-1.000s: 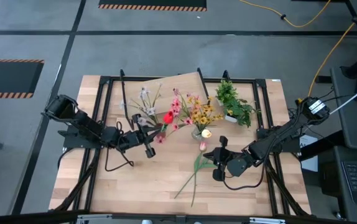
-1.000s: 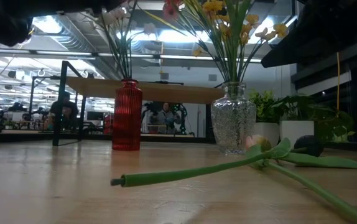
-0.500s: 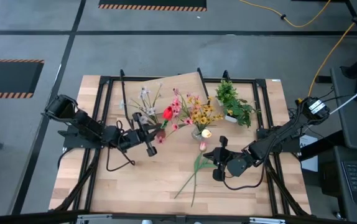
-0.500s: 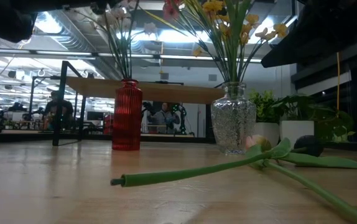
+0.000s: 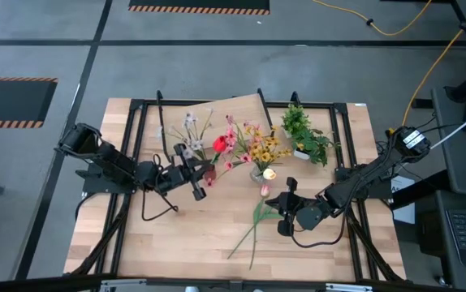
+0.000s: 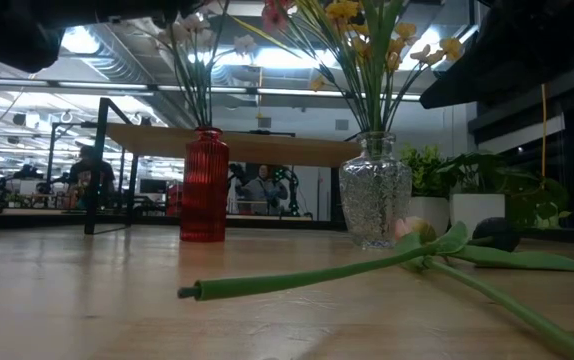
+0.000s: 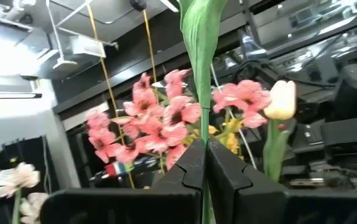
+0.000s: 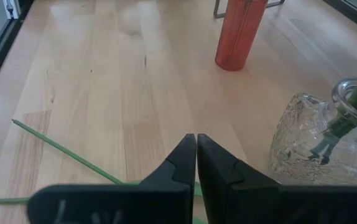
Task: Pick and place flowers into a vace then onto a shelf
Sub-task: Put the red flower into the red flower vase
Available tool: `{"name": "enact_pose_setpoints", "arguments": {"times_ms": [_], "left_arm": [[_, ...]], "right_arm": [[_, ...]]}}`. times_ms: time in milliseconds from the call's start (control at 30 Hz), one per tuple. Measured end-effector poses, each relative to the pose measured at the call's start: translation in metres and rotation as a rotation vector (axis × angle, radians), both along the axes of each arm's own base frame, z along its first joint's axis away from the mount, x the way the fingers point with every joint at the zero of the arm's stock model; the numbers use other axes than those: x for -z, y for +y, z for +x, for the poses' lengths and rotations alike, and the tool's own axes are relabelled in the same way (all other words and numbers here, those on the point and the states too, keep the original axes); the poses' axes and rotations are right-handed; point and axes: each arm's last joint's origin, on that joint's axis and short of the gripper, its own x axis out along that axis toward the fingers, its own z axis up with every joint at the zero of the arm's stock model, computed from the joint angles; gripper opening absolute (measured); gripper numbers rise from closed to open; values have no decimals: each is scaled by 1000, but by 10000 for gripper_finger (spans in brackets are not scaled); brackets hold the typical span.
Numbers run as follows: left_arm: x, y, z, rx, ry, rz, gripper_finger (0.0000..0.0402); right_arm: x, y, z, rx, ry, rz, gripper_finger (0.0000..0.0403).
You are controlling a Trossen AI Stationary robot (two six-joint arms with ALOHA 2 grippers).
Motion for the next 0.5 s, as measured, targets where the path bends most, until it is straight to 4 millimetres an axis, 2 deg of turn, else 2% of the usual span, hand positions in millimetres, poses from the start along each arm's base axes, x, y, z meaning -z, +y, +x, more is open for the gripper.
{"name": "enact_pose_setpoints", "arguments": {"times_ms": [300, 500], "left_arm": [[1, 1, 1, 24, -3, 16, 3], [14, 1, 7, 12, 51, 24, 3]], "right_arm": [[0, 0, 0, 0, 0, 0, 20], [0, 0, 0, 0, 0, 0, 20]]}}
